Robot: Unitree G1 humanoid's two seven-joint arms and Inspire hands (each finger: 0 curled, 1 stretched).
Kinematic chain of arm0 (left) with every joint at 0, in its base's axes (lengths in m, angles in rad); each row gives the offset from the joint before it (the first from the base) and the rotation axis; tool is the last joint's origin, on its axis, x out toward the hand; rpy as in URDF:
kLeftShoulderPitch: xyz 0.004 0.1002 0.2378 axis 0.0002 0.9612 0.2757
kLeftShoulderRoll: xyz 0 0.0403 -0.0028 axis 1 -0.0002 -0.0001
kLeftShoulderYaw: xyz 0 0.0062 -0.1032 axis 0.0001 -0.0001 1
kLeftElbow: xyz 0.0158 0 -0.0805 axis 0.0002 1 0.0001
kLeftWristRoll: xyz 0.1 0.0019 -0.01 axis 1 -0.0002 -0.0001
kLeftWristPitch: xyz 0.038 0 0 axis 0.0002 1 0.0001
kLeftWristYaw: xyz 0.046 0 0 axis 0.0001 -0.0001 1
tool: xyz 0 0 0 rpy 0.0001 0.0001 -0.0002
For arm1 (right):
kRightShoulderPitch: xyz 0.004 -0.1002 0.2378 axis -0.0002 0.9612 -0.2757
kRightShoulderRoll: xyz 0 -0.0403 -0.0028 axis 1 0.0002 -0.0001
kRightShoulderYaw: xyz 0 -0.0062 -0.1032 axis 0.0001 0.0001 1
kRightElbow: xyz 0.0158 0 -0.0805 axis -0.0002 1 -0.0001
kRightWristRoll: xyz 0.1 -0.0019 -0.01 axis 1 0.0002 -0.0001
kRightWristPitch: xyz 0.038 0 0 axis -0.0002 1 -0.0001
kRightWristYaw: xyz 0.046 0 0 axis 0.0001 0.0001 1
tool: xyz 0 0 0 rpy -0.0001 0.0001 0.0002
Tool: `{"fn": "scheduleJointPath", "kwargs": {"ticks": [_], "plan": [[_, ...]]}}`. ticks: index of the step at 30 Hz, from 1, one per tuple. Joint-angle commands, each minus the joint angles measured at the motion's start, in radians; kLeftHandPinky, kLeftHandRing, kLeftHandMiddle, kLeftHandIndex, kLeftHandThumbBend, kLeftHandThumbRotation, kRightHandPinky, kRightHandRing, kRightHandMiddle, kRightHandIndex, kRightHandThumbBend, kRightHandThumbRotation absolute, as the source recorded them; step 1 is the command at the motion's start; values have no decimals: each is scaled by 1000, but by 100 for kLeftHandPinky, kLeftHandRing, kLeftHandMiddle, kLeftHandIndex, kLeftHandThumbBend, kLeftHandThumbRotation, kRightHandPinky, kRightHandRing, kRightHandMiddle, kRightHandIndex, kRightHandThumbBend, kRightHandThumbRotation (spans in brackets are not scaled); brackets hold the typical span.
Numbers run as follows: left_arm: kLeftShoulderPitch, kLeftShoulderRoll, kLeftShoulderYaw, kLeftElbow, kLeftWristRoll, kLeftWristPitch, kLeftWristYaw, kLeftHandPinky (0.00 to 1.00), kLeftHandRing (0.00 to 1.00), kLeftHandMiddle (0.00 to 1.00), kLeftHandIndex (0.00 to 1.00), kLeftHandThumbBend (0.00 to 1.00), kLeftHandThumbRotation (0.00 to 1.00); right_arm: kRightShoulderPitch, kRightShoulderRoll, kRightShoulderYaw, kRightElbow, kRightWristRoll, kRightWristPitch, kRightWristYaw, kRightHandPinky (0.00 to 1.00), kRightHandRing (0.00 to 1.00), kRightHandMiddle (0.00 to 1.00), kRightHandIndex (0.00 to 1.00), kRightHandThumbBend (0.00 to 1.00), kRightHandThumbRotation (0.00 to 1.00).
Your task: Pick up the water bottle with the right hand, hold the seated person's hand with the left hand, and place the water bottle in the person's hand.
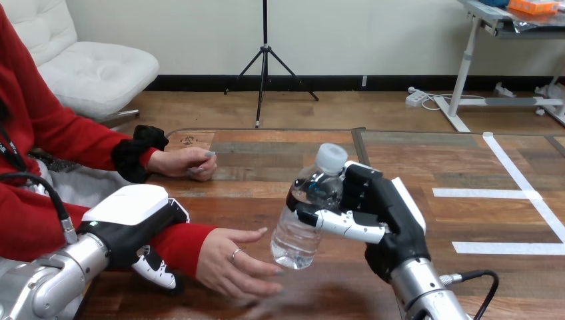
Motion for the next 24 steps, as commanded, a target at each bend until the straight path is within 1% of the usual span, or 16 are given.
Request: {"fn": "scheduleJointPath", "kwargs": {"ticks": [1,5,14,17,20,23,24], "plan": [[-29,-41,29,-169,-74,-39,-12,26,31,38,39,91,0,-137,27,-5,14,8,-68,0,33,38,44,45,83,0],[-21,-38,37,-201,-76,-33,-22,26,31,37,38,91,0,-148,25,-4,37,9,-85,6,33,38,44,45,83,0],[7,-38,66,-287,-98,-5,-63,26,31,37,38,91,0,-171,29,-1,69,6,-88,2,34,39,45,45,83,0],[15,-39,76,-316,-107,11,-81,26,31,37,38,91,0,-178,31,1,82,5,-98,3,34,39,45,45,83,0],[22,-37,84,-332,-113,1,-80,26,31,37,38,91,0,-185,36,3,94,5,-106,3,34,39,45,45,83,0],[27,-36,92,-361,-120,15,-95,27,31,37,38,91,0,-190,38,6,110,5,-118,6,35,39,45,45,83,0],[29,-35,95,-364,-125,10,-95,27,31,37,38,91,0,-192,41,8,116,3,-124,6,35,39,45,45,83,0]]}}
